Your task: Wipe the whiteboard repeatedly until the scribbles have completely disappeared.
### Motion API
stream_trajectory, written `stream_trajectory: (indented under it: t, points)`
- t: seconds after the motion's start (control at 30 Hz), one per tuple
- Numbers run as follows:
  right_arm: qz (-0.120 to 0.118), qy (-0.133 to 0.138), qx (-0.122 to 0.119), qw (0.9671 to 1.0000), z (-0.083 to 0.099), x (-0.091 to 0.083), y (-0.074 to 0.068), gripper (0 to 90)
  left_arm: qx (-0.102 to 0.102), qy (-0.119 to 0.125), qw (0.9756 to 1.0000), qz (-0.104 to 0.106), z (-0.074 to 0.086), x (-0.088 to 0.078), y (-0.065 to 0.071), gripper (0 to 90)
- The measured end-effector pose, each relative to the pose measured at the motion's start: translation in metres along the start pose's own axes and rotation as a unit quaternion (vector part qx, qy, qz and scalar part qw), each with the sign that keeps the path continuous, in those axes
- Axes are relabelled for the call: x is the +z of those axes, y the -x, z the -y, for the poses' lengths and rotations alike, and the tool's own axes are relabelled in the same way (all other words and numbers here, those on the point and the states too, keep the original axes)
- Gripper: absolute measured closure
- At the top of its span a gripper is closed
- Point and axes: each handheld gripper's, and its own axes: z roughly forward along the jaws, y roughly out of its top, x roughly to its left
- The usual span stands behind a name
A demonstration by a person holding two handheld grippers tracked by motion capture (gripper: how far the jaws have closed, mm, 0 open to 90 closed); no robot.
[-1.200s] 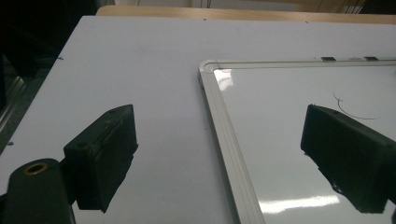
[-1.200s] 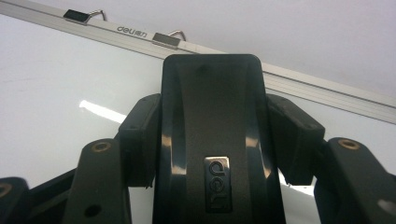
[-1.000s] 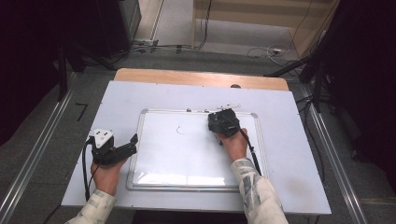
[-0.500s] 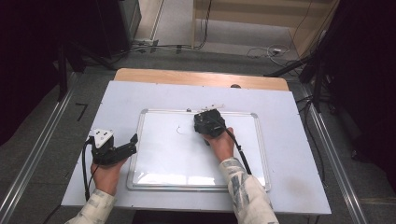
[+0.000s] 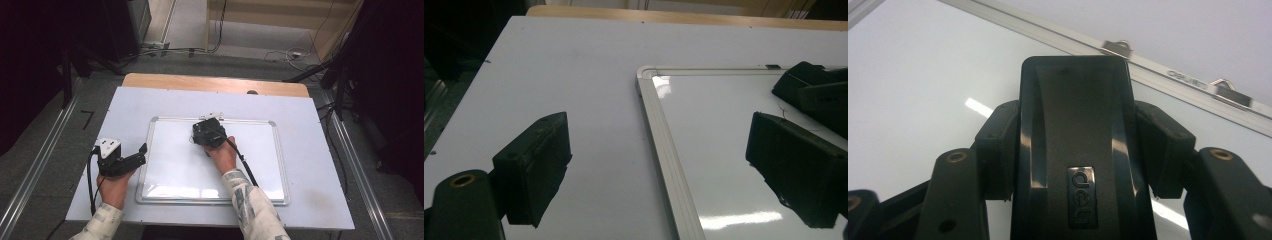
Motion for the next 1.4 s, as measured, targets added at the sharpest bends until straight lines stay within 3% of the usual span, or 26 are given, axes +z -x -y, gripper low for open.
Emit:
stream_trajectory:
  t: [0.53,0.77,0.9,1.4]
  points:
    - [-0.021,0.004,-0.023,0.9995,-0.009,0.010,-0.040,39.7,-0.001,0.001,1.0000,-0.001,0.000,0.000,-0.001,11.4]
    - [-0.022,0.005,-0.037,0.9991,-0.009,0.010,-0.042,39.6,-0.004,0.002,1.0000,-0.001,0.000,0.001,-0.002,11.4]
    - [-0.018,0.001,-0.037,0.9992,-0.008,0.009,-0.036,39.6,-0.003,0.001,1.0000,-0.002,0.000,-0.001,-0.002,11.4]
    - [-0.002,0.001,-0.003,1.0000,0.004,-0.002,0.018,39.4,-0.002,0.000,1.0000,-0.004,0.001,0.000,-0.002,11.4]
